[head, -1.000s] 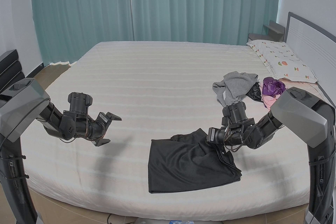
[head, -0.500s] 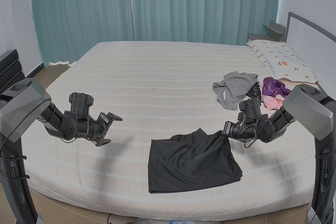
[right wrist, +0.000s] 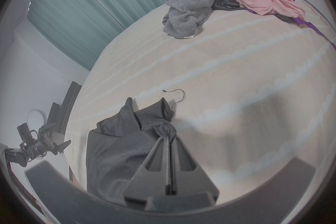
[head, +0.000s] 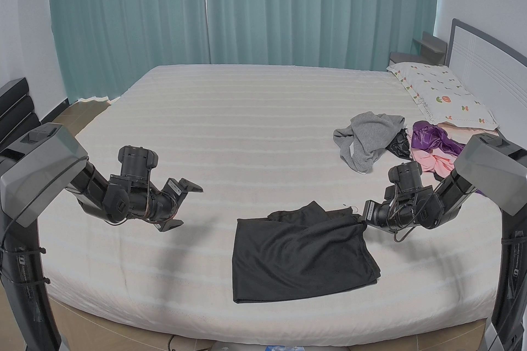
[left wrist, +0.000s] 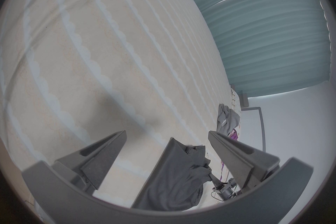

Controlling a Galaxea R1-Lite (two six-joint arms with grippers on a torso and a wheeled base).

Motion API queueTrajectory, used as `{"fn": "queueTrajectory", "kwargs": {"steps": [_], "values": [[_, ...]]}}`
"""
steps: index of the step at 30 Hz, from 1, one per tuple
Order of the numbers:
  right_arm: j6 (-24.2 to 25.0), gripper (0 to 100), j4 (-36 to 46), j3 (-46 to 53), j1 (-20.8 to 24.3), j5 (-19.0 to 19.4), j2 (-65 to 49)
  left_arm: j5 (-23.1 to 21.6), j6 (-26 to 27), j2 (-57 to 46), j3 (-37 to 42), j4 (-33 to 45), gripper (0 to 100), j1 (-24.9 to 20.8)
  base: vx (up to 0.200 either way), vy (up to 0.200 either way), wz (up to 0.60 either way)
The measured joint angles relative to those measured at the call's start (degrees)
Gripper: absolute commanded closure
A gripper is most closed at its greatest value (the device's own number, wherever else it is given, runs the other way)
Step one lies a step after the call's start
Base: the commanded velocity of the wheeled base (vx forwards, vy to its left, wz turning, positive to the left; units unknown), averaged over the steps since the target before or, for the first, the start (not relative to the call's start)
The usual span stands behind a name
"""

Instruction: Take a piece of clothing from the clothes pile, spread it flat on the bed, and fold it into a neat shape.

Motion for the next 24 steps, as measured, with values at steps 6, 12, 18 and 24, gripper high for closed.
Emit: {"fn": "queueTrajectory", "kwargs": {"steps": [6, 12, 18, 24], "values": [[-1.7, 0, 0.3, 1.2, -0.1, 0.7, -0.4, 2.6, 2.5, 1.2, -1.5, 0.5, 0, -3.4, 0.000, 0.000, 0.00], [-0.9, 0, 0.0, 0.0, -0.2, 1.7, -0.7, 6.0, 4.7, 3.8, -4.6, 0.6, 0, -7.9, 0.000, 0.000, 0.00], [6.2, 0, -0.2, -2.6, 0.1, 2.6, -0.6, 12.0, 6.6, 7.3, -9.1, 0.8, 0, -12.4, 0.000, 0.000, 0.00], [10.0, 0, -1.3, -3.7, -0.2, 4.2, -0.2, 15.3, 8.3, 11.7, -15.6, 5.2, 0, -15.6, 0.000, 0.000, 0.00]]}}
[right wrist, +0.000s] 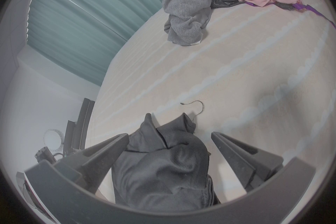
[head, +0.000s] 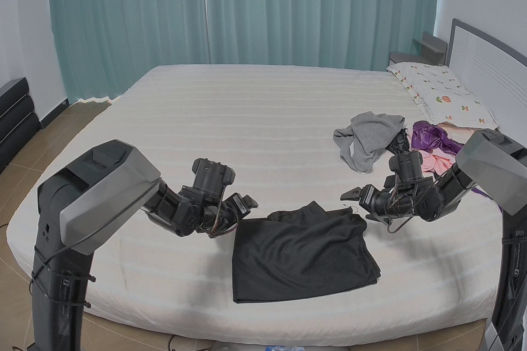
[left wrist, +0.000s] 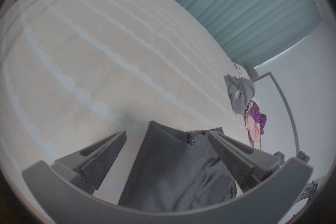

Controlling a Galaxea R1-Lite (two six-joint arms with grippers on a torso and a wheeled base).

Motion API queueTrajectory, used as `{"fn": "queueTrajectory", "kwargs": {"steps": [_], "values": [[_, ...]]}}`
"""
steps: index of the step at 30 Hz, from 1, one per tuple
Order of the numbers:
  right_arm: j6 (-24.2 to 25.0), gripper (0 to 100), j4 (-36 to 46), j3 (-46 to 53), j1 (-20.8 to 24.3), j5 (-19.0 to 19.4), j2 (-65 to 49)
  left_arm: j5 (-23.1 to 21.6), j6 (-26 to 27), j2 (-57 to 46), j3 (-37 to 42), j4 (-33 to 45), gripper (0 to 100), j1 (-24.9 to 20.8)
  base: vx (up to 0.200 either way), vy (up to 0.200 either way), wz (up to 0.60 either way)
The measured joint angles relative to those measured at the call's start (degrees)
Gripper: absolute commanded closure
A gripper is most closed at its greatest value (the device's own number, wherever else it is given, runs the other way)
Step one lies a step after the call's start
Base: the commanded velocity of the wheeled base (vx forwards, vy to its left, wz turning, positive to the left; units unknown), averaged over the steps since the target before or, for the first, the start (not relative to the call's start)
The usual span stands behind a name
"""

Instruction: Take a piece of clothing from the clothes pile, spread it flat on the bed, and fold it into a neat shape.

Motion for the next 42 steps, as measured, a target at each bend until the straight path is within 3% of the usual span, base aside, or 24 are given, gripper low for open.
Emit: {"fn": "queueTrajectory", "kwargs": {"steps": [6, 7, 20, 31, 32, 42], "values": [[0.8, 0, -3.4, 0.1, 0.0, 0.1, 0.6, 3.4, 0.7, 4.1, -6.4, 3.7, 0, -0.9, 0.000, 0.000, 0.00], [0.8, 0, -4.0, 0.2, 0.0, 0.0, 0.8, 4.0, 0.7, 4.8, -7.5, 3.9, 100, -0.9, 0.000, 0.000, 0.00], [0.2, 0, -4.7, 0.7, 1.0, -0.3, 2.5, 7.1, -0.2, 7.4, -9.4, 4.0, 100, -1.6, 0.000, 0.000, 0.00], [0.7, 0, -9.3, 0.1, 1.2, -0.2, 3.9, 8.4, -9.5, 5.6, -8.5, 3.6, 100, -0.6, 0.000, 0.000, 0.00], [0.7, 100, -9.4, 0.3, 1.3, -0.2, 4.1, 8.4, -9.9, 5.2, -8.1, 3.6, 100, -0.3, 0.000, 0.000, 0.00], [0.4, 100, -9.2, 1.4, 2.6, -0.1, 5.0, 8.4, -10.2, 3.6, -6.5, 3.6, 100, 0.6, 0.000, 0.000, 0.00]]}}
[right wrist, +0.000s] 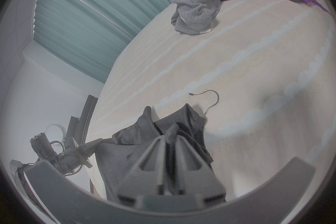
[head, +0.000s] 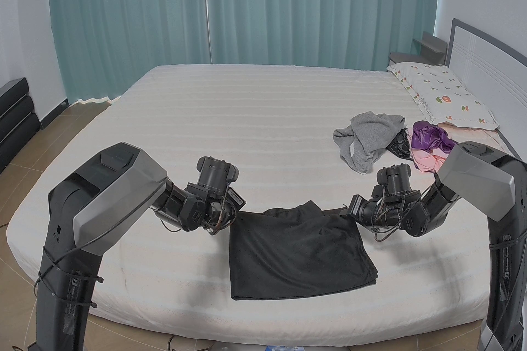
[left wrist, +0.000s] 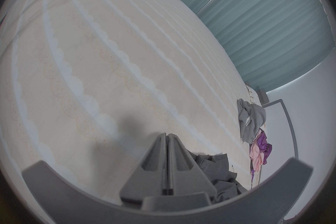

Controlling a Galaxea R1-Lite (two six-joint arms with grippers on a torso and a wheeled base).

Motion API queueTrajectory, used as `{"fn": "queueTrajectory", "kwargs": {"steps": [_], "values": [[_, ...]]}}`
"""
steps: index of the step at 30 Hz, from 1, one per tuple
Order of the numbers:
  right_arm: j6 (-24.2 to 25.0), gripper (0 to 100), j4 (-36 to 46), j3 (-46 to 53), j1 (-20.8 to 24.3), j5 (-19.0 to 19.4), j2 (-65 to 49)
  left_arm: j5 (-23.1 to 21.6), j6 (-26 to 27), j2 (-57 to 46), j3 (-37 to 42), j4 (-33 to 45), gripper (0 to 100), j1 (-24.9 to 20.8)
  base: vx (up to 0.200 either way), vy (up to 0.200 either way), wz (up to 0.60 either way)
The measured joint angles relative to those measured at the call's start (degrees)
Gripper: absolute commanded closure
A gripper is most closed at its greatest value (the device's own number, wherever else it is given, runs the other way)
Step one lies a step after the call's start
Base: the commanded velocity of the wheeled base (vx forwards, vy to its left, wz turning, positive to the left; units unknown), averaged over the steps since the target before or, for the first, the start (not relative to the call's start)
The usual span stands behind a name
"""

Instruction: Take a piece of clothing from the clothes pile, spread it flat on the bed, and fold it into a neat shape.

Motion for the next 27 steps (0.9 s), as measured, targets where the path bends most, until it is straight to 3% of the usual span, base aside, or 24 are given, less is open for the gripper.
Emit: {"fn": "queueTrajectory", "kwargs": {"steps": [17, 22, 27], "values": [[0.4, 100, -0.8, -0.7, -2.6, -0.2, -0.7, 0.2, 1.8, 0.0, 0.9, 0.1, 100, 0.0, 0.000, 0.000, 0.00], [0.4, 100, -0.8, -1.4, -3.0, -1.5, -0.4, 0.2, 2.2, 0.0, 0.9, 0.2, 100, 0.0, 0.000, 0.000, 0.00], [0.2, 100, -0.7, -4.3, -3.0, -5.3, 1.7, 0.2, 3.3, 0.2, 0.8, 0.2, 100, 0.0, 0.000, 0.000, 0.00]]}}
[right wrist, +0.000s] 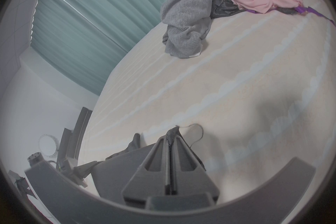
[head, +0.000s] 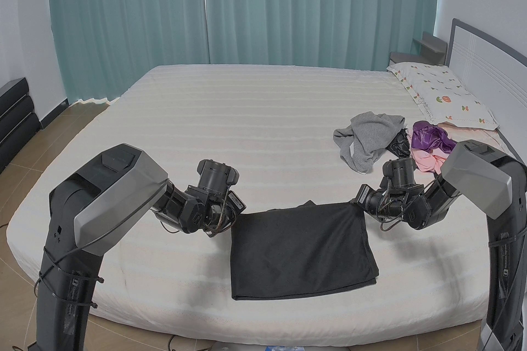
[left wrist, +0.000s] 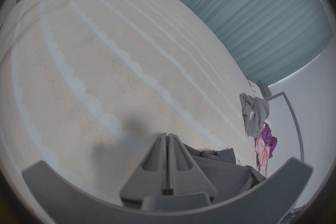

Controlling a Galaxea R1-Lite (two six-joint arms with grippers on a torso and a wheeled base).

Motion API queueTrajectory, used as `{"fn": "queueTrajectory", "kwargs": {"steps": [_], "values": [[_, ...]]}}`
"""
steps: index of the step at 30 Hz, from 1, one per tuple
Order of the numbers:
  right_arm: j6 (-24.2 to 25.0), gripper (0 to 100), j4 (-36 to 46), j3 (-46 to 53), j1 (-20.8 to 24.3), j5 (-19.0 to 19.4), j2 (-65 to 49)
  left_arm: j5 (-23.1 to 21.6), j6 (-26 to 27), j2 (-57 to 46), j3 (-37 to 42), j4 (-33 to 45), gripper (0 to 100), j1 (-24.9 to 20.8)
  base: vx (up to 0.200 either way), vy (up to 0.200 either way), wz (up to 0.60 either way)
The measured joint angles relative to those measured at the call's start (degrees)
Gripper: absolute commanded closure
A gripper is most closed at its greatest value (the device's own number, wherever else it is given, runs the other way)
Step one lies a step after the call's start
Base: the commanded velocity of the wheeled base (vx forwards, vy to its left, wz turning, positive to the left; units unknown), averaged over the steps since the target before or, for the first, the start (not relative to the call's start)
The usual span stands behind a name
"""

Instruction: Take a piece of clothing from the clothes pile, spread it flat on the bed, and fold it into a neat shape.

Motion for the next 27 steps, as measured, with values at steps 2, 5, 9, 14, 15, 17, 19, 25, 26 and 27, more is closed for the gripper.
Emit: {"fn": "queueTrajectory", "kwargs": {"steps": [2, 5, 9, 14, 15, 17, 19, 25, 26, 27], "values": [[-0.1, 100, 0.0, -1.1, 0.1, -0.8, 1.1, 0.0, 1.0, 0.1, 0.0, 0.0, 100, 0.0, 0.000, 0.000, 0.00], [-0.2, 100, 0.0, -2.0, 0.4, -1.1, 2.3, 0.0, 1.3, 0.3, -0.1, 0.1, 100, 0.0, 0.000, 0.000, 0.00], [-0.3, 100, 0.0, -2.4, 0.4, -1.1, 3.2, 0.0, 1.4, 0.5, -0.2, 0.2, 100, 0.0, 0.000, 0.000, 0.00], [-0.3, 0, -0.1, -2.8, 0.4, -1.2, 3.8, 0.0, 1.3, 0.6, -0.3, 0.2, 0, 0.0, 0.000, 0.000, 0.00], [-0.3, 0, -0.2, -2.8, 0.4, -1.2, 3.9, 0.0, 1.3, 0.6, -0.3, 0.3, 0, 0.0, 0.000, 0.000, 0.00], [-0.3, 0, -0.6, -2.9, 0.4, -1.2, 4.1, 0.0, 1.3, 0.6, -0.3, 0.3, 0, 0.0, 0.000, 0.000, 0.00], [-0.3, 0, -2.0, -2.7, 0.4, -1.2, 4.3, 0.1, 1.3, 0.6, -0.3, 0.3, 0, 0.1, 0.000, 0.000, 0.00], [-0.1, 0, -3.1, 0.3, 0.1, -0.6, 2.4, 0.0, 1.1, 0.6, -0.3, 0.2, 0, 0.0, 0.000, 0.000, 0.00], [-0.1, 0, -3.1, 1.2, 0.0, -0.2, 1.7, 0.0, 1.0, 0.6, -0.3, 0.2, 0, 0.0, 0.000, 0.000, 0.00], [-0.2, 0, -3.2, 2.2, 0.0, 0.1, 1.1, -0.1, 1.0, 0.6, -0.3, 0.2, 0, 0.0, 0.000, 0.000, 0.00]]}}
